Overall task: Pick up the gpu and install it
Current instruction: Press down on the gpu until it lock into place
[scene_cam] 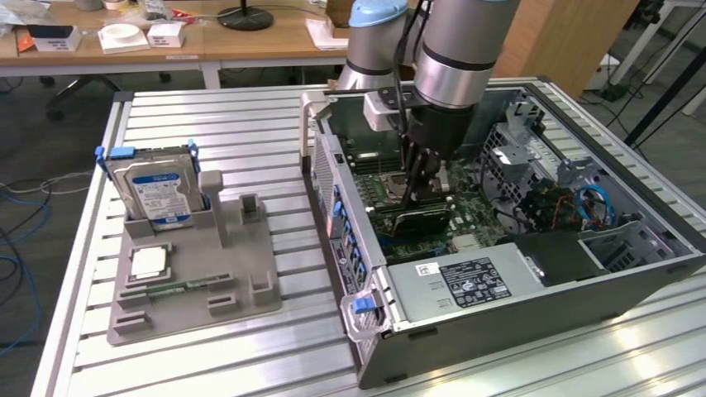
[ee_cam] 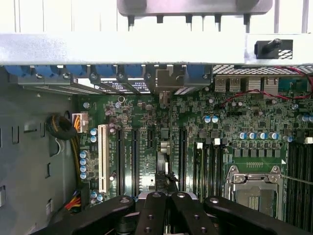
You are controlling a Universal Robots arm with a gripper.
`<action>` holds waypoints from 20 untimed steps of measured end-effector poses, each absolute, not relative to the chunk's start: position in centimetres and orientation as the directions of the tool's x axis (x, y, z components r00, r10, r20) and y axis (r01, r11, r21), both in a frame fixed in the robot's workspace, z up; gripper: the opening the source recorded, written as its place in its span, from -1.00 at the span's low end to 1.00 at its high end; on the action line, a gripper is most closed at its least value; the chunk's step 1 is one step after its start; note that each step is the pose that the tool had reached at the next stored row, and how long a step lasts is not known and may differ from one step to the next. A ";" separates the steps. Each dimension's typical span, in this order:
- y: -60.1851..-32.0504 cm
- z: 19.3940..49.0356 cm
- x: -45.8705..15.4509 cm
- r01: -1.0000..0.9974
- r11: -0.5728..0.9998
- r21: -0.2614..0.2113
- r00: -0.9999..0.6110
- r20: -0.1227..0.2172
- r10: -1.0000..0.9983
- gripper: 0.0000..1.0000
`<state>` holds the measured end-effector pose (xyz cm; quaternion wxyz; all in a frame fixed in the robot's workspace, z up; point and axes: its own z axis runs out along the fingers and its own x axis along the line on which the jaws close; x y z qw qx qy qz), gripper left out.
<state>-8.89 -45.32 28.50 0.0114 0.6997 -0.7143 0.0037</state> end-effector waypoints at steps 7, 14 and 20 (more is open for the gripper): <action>-45.3 28.5 -9.2 -1.000 0.021 0.011 -0.021 0.021 -1.000 -0.79; -45.3 28.5 -10.1 -1.000 0.021 0.011 -0.021 0.021 -1.000 -0.79; -45.3 28.5 -11.1 -1.000 0.021 0.011 -0.021 0.021 -1.000 -0.79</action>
